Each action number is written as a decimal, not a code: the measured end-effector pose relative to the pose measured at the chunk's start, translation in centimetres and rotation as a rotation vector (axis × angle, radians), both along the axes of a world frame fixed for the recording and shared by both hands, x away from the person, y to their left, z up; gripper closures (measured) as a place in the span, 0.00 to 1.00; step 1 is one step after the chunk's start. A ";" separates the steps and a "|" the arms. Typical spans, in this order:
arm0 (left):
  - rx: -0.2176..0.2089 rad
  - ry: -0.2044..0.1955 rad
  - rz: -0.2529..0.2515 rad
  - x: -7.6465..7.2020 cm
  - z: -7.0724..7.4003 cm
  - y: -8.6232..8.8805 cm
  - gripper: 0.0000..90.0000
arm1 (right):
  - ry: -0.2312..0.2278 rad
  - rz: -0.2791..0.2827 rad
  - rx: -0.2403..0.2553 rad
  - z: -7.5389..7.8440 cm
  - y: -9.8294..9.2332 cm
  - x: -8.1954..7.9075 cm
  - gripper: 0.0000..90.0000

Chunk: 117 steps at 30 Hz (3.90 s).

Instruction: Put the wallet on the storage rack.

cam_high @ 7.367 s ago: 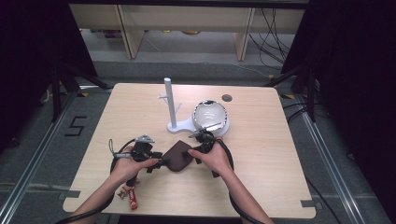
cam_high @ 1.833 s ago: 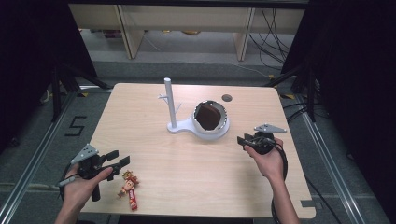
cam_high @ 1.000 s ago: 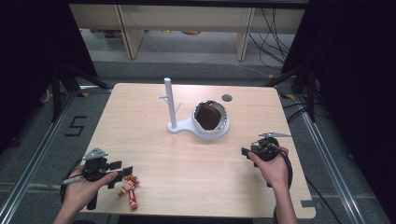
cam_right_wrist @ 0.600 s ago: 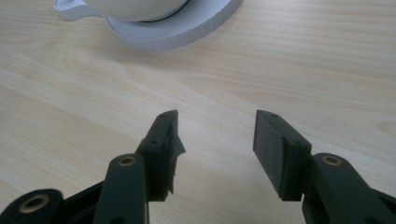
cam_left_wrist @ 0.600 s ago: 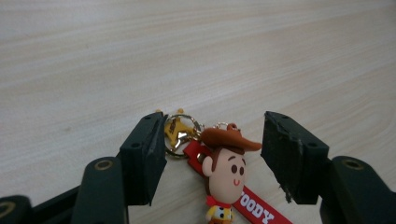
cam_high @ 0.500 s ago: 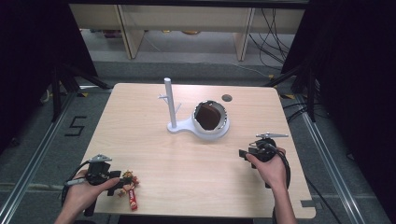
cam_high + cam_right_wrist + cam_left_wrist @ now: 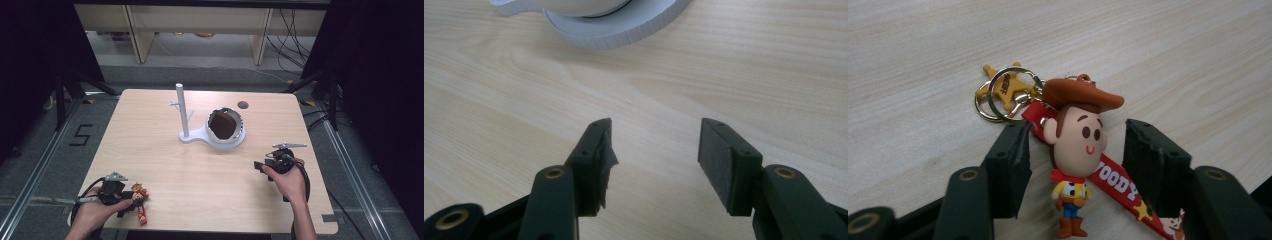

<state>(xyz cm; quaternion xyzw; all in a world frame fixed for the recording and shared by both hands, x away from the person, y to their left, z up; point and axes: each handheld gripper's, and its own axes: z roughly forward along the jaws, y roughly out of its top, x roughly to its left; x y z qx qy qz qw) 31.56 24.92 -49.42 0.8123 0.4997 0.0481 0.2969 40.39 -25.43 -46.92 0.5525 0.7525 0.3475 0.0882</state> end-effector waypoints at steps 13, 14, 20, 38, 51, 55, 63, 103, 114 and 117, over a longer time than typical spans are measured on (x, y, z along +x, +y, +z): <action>0.002 -0.061 -0.045 -0.6 0.2 -0.1 0.73 | 0.015 0.013 0.006 -0.4 0.2 0.0 0.53; -0.008 -0.076 -0.046 -0.6 0.4 -0.1 0.73 | 0.018 0.019 0.011 -0.4 0.1 0.0 0.53; -0.071 -0.182 -0.037 -0.6 1.0 0.3 0.73 | 0.011 -0.002 0.001 -0.6 0.2 0.1 0.53; -0.140 -0.406 -0.005 -0.5 2.4 0.1 0.73 | 0.014 -0.009 -0.008 -1.0 0.3 0.0 0.52; -0.230 -0.649 0.067 0.0 3.4 -0.3 0.73 | 0.015 0.010 -0.001 -1.2 0.2 -0.1 0.52; -0.248 -0.691 0.078 0.3 3.8 -0.5 0.73 | 0.007 -0.004 -0.009 -1.2 0.3 -0.1 0.52; -0.263 -0.788 0.084 1.3 4.8 -1.2 0.73 | -0.018 0.002 -0.015 -1.3 0.4 -0.1 0.52; -0.313 -0.879 0.076 6.8 9.0 -3.5 0.73 | -0.020 0.007 -0.003 -1.6 0.5 -0.1 0.51; -0.311 -0.881 0.076 7.5 9.2 -3.7 0.73 | -0.038 0.010 0.026 -1.9 0.5 -0.1 0.50; -0.311 -0.884 0.078 7.7 9.3 -3.8 0.73 | -0.027 0.006 0.011 -1.8 0.5 -0.2 0.50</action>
